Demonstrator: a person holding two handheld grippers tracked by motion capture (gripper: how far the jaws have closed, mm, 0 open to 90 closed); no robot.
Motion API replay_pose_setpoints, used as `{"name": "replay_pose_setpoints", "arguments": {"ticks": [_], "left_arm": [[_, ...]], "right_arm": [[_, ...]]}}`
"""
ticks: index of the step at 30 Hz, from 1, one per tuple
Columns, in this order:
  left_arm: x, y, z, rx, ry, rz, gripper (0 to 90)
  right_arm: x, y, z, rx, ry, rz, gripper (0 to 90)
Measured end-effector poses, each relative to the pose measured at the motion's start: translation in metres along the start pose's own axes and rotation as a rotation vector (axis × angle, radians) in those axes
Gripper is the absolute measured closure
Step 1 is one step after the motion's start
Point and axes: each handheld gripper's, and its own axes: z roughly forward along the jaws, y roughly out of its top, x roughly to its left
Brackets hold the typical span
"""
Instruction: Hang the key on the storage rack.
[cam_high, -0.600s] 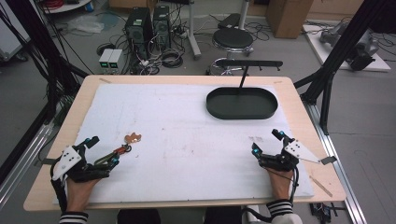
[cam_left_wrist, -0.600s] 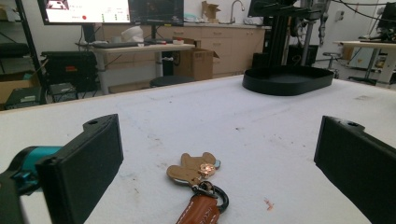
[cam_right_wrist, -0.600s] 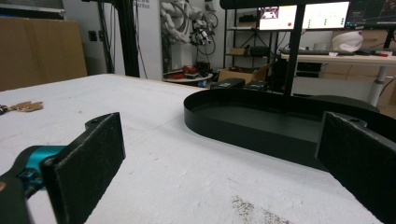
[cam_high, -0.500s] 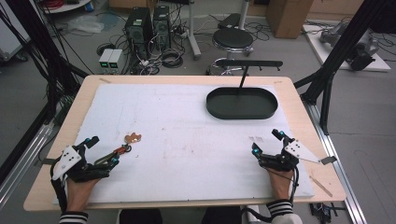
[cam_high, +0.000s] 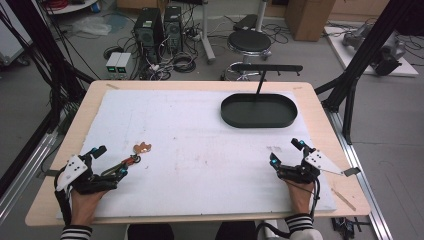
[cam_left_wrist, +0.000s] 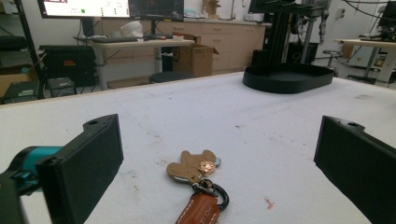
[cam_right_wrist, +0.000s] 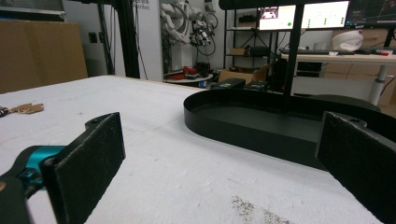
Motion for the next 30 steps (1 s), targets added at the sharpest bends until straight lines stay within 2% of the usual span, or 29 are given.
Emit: {"name": "replay_pose_setpoints", "arguments": {"ticks": [9,14,16,23,28,30], "left_arm": [[0.013,0.020,-0.019,0.028,-0.017,-0.012,1.7],[0.026,0.040,-0.028,0.073,-0.023,0.021,1.7],[0.031,0.048,-0.029,0.115,-0.039,0.020,1.7],[0.039,0.073,-0.024,0.275,-0.062,0.096,1.7],[0.042,0.082,-0.016,0.385,-0.081,0.143,1.7],[0.043,0.084,-0.013,0.445,-0.089,0.166,1.7]], "right_arm": [[0.000,0.000,0.000,0.000,-0.002,-0.007,0.5],[0.000,0.000,0.000,0.001,-0.003,-0.005,0.5],[0.000,0.000,0.000,0.000,-0.002,-0.006,0.5],[0.000,0.000,0.000,0.000,-0.002,-0.007,0.5],[0.000,0.000,0.000,0.000,-0.002,-0.003,0.5],[0.000,0.000,0.000,-0.001,-0.001,-0.003,0.5]]}}
